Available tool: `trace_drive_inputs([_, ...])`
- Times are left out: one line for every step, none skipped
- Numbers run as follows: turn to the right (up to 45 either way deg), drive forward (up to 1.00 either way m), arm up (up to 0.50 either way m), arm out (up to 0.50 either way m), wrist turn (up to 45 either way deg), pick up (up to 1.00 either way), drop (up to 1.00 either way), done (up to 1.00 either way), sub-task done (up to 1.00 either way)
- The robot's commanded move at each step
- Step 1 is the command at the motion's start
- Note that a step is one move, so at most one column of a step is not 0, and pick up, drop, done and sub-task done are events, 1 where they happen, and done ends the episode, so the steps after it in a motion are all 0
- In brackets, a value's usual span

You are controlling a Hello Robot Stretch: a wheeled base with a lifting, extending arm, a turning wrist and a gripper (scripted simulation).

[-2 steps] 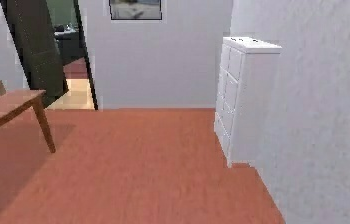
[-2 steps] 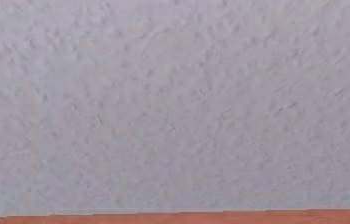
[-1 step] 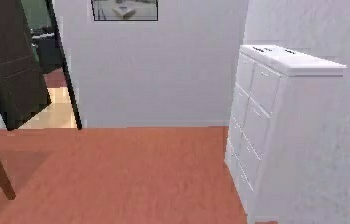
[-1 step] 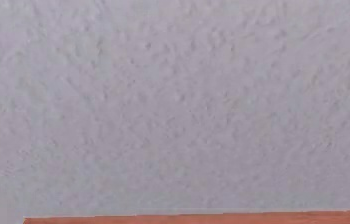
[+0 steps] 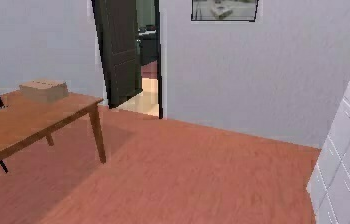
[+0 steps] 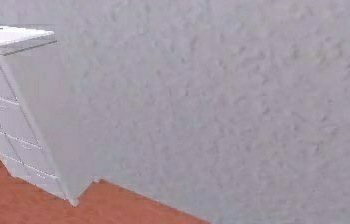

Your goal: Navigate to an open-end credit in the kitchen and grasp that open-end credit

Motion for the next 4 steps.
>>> trace_drive_inputs([0.0, 1.00, 0.00, 0.00, 0.0, 0.00, 0.00, 0.00, 0.00])
trace_drive_inputs([-3.0, 0.00, 0.00, 0.00, 0.0, 0.00, 0.00, 0.00, 0.00])
trace_drive_inputs([0.0, 0.80, 0.00, 0.00, 0.0, 0.00, 0.00, 0.00, 0.00])
trace_drive_inputs([-27.0, 0.00, 0.00, 0.00, 0.0, 0.00, 0.00, 0.00, 0.00])
